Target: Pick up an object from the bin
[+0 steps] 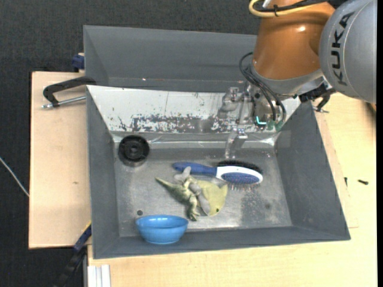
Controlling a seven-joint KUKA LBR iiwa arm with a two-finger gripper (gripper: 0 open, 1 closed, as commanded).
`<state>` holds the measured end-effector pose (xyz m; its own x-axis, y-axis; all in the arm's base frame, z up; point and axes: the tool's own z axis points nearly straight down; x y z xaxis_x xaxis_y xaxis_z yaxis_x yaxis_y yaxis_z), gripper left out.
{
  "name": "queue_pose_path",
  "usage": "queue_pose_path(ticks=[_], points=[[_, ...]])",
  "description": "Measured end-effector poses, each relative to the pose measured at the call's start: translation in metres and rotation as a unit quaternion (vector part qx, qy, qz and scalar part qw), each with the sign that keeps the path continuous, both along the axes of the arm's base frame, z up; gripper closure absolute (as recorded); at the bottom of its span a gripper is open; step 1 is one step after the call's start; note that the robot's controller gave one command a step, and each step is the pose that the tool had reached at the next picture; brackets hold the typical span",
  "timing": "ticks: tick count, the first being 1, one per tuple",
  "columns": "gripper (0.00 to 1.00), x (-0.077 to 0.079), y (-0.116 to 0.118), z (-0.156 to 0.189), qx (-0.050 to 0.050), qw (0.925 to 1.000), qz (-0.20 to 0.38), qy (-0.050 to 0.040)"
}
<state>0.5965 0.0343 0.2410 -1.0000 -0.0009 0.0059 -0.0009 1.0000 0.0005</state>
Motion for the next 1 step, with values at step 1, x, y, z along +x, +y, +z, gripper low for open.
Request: queue_pose_path(ticks=[1], points=[[0.0,-0.0272,0.0405,-0.162,0.001,0.9999,0.011,-0.0002]])
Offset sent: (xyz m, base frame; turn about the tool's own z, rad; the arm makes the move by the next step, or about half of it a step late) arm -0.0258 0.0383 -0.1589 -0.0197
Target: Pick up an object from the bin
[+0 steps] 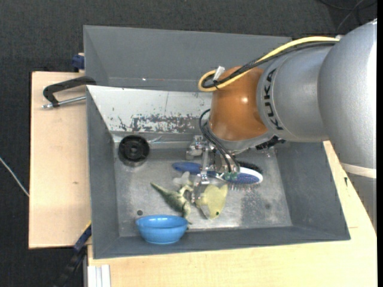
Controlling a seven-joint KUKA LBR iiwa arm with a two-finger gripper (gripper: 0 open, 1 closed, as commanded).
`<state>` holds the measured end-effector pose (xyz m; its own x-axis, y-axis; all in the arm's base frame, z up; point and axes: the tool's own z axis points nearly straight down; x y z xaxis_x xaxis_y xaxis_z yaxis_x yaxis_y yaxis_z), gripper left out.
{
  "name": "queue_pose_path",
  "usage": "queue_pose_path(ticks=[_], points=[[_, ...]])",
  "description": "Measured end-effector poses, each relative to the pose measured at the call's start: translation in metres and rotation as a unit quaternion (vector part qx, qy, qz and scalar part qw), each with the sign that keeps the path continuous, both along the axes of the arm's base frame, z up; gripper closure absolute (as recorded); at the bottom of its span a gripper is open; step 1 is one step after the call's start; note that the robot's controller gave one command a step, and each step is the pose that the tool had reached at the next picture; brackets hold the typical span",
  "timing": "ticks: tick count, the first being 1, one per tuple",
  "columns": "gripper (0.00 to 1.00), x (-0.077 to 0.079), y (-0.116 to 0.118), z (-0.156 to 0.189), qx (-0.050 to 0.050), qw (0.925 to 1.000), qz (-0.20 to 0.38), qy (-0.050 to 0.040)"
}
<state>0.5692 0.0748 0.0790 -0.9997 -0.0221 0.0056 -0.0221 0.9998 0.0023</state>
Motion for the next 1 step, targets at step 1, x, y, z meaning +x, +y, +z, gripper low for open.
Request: queue_pose_path(ticks=[1], points=[[1.0,0.0024,-0.0009,0.0043,0.0,1.0,-0.001,-0.0039]])
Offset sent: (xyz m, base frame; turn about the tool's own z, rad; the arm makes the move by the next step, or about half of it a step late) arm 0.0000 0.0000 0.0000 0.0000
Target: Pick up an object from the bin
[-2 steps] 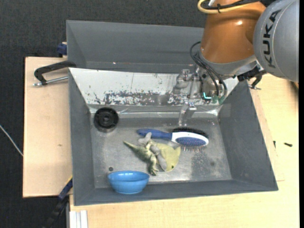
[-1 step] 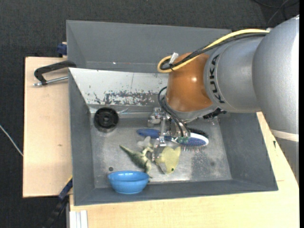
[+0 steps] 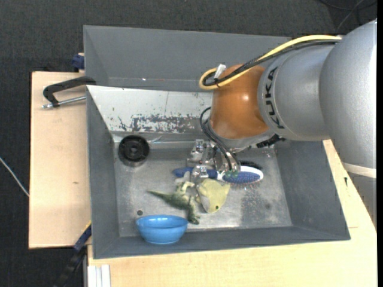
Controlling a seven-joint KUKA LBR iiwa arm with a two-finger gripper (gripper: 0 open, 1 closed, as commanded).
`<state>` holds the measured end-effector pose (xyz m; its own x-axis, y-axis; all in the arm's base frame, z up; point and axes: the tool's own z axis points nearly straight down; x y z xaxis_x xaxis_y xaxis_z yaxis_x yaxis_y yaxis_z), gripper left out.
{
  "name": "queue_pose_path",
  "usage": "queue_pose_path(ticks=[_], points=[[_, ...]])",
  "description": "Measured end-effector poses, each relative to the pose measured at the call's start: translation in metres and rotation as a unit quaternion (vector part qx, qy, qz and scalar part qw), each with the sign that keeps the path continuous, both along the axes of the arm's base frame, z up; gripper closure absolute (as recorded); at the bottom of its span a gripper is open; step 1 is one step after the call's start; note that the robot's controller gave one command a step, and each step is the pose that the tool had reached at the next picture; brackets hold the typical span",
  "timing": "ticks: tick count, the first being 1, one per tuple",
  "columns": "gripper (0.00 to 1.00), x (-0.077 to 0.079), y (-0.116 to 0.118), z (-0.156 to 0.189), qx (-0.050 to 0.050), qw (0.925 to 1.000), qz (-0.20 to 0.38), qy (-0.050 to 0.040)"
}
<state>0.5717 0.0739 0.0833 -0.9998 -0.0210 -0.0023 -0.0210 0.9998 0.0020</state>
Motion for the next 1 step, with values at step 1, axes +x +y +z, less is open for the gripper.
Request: queue_pose_path(ticks=[1], points=[[1.0,-0.0011,-0.0009,0.156,-0.001,0.9957,0.092,-0.0055]])
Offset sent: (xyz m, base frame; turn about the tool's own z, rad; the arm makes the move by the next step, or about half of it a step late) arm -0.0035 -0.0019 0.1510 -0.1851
